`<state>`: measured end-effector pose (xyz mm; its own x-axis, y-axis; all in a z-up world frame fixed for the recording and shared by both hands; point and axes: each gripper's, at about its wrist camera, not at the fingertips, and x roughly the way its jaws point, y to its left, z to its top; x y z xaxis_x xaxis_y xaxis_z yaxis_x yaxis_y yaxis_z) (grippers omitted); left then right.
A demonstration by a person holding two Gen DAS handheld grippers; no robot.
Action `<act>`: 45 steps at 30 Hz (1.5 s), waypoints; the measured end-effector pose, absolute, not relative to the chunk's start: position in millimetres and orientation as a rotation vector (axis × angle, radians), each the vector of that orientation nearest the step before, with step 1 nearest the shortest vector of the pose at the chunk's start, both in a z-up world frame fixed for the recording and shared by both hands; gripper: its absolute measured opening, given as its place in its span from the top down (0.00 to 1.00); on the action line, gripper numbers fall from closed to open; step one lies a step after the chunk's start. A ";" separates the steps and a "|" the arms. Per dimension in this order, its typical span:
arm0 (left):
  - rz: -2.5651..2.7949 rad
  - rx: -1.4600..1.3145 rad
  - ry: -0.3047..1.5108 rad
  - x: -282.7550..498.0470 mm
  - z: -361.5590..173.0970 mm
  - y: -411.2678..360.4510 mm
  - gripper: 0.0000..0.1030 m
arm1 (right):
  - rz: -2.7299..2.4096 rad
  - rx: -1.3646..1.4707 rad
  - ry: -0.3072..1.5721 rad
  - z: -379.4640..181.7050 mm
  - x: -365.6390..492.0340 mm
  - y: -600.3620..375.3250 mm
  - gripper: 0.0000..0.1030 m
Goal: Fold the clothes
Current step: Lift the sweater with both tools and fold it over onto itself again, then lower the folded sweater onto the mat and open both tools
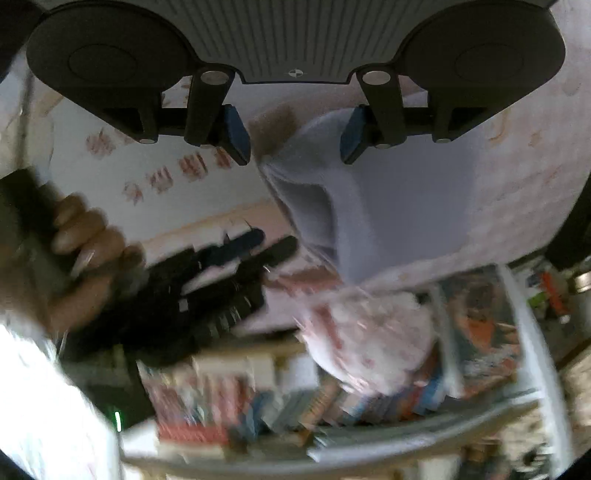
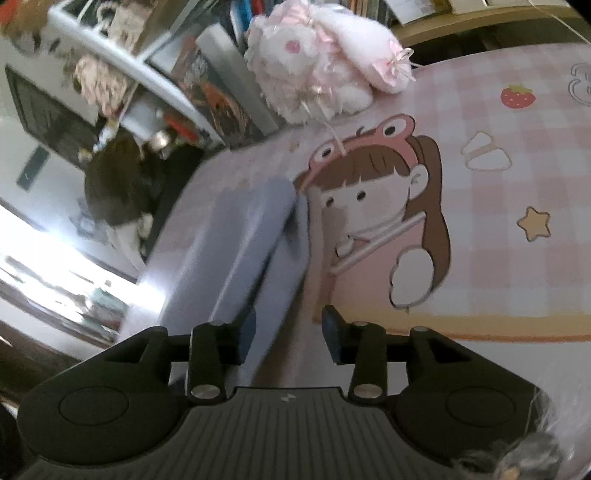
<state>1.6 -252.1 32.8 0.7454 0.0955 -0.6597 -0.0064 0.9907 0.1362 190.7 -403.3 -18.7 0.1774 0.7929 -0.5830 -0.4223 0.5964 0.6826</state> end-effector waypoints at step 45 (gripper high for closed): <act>0.197 0.042 0.803 1.4 -14.3 -190.1 0.50 | 0.923 0.224 1.066 -8.3 156.1 -327.1 0.90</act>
<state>1.4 -190.1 -14.3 0.6775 0.1910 -0.7103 -0.1588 0.9809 0.1123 156.1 -327.1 -8.3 0.1631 0.7406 -0.6519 -0.5393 0.6202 0.5697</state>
